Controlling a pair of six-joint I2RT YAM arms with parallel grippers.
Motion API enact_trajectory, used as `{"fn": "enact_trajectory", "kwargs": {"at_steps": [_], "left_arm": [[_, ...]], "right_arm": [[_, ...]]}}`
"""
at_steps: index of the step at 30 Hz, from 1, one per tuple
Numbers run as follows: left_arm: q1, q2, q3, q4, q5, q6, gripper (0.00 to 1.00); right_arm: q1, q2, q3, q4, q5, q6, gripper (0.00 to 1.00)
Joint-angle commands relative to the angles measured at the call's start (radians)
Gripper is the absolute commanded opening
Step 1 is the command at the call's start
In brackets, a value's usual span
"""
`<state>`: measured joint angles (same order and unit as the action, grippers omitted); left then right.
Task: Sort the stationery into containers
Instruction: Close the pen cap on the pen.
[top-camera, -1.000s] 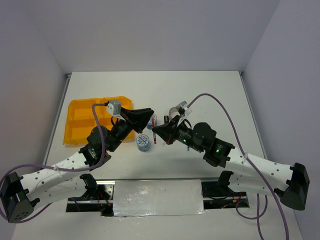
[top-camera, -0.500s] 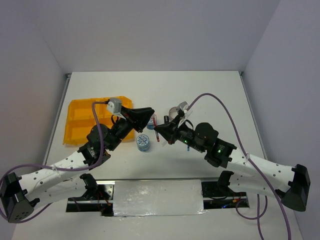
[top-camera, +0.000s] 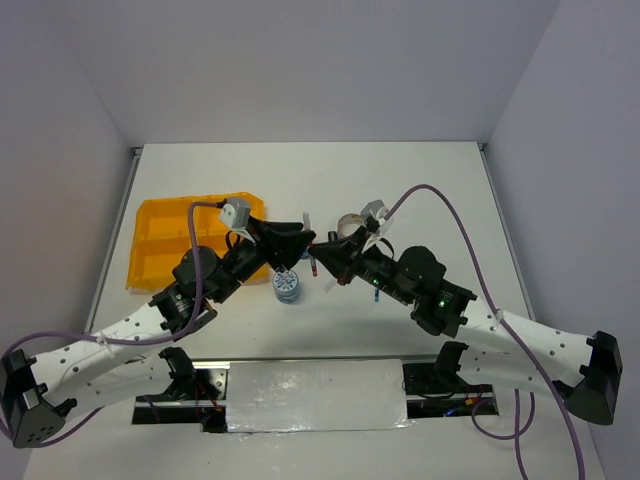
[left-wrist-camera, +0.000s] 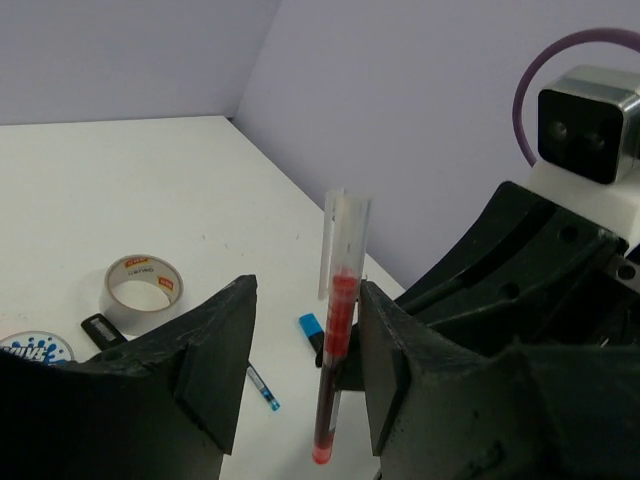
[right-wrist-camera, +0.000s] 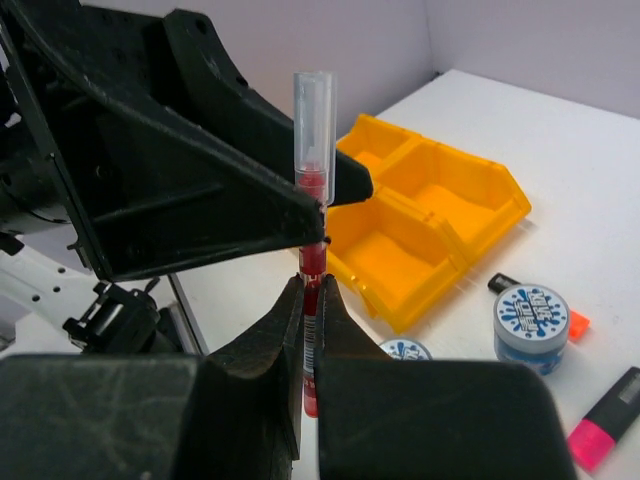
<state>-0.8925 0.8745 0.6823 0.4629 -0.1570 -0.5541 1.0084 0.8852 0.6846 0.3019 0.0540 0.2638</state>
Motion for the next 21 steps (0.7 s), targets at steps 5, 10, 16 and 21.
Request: {"fn": "enact_trajectory", "kwargs": {"at_steps": [5, 10, 16, 21], "left_arm": [[-0.005, -0.043, 0.013, -0.017, 0.069, 0.025, 0.56], [-0.005, -0.042, 0.011, -0.010, 0.102, 0.036, 0.49], [-0.005, -0.032, 0.008, 0.022, 0.129, 0.039, 0.45], [-0.006, -0.023, 0.006, 0.042, 0.140, 0.040, 0.33]], "right_arm": [[0.006, -0.034, 0.012, 0.111, 0.017, -0.009, 0.00], [0.006, -0.037, 0.015, 0.111, 0.007, -0.001, 0.00], [0.006, -0.026, 0.026, 0.098, -0.014, 0.000, 0.00], [0.006, -0.023, 0.016, 0.108, -0.029, 0.002, 0.00]]}}
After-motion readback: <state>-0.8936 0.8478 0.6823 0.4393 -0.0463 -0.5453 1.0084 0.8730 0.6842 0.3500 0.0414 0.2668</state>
